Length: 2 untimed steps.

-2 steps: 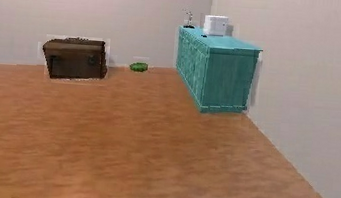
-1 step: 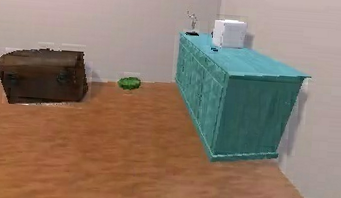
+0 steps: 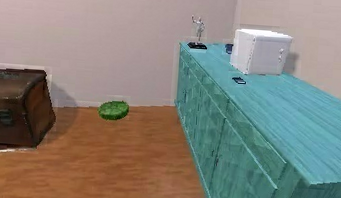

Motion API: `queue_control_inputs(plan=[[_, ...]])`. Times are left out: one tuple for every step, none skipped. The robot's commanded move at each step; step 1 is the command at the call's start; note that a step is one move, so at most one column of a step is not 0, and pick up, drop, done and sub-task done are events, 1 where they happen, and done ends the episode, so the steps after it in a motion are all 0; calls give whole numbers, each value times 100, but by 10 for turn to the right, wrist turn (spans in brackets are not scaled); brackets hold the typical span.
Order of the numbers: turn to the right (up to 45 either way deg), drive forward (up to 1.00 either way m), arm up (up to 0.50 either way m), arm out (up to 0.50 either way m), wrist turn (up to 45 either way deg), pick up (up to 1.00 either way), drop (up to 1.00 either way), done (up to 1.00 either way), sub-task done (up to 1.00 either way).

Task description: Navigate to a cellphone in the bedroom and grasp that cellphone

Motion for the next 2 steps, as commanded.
queue_control_inputs(plan=[[0, 40, 0, 0, 0, 0, 0, 0, 0], [-450, 0, 0, 0, 0, 0, 0, 0, 0]])
